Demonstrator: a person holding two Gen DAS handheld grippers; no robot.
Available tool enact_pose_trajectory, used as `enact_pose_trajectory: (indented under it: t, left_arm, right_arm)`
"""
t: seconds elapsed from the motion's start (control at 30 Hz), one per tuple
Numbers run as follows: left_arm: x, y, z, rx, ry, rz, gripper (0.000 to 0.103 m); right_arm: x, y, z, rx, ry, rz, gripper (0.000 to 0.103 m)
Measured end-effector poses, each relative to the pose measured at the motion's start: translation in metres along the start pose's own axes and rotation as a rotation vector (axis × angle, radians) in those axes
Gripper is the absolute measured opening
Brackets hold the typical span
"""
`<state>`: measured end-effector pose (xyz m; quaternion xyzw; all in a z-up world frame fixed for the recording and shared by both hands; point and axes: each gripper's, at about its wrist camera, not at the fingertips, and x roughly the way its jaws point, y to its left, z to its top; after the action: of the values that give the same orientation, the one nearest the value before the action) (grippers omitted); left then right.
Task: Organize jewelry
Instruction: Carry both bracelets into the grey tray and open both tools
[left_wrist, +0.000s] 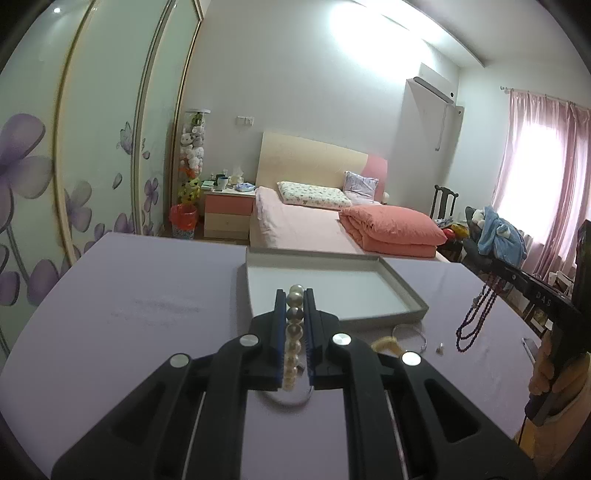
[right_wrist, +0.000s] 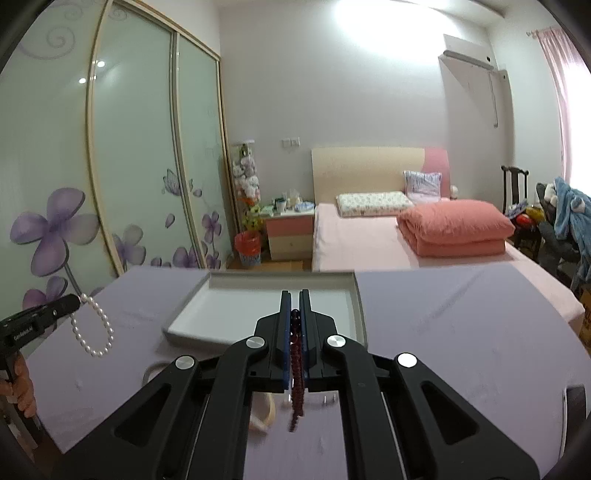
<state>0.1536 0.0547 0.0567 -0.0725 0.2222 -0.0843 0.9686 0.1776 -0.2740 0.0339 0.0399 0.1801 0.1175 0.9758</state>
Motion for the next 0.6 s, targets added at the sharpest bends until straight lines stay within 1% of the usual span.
enact_pose_trajectory:
  t: [0.1, 0.23, 0.43, 0.6]
  left_arm:
    - [0.019, -0.004, 0.015, 0.001, 0.001, -0.002, 0.01]
    - [0.053, -0.01, 0.033, 0.02, 0.002, 0.005, 0.01]
    - [0.111, -0.013, 0.058, 0.018, 0.015, 0.009, 0.01]
    - [0.157, -0.012, 0.064, 0.006, 0.046, 0.014, 0.01]
  right_arm:
    - [0.016, 0.0, 0.014, -0.011, -0.016, 0.003, 0.005]
    - [0.047, -0.004, 0.027, -0.018, -0.009, 0.005, 0.005]
    - [0.094, -0.013, 0.037, 0.002, 0.02, 0.022, 0.005]
    - [0.132, -0.019, 0.034, 0.021, 0.06, 0.034, 0.005]
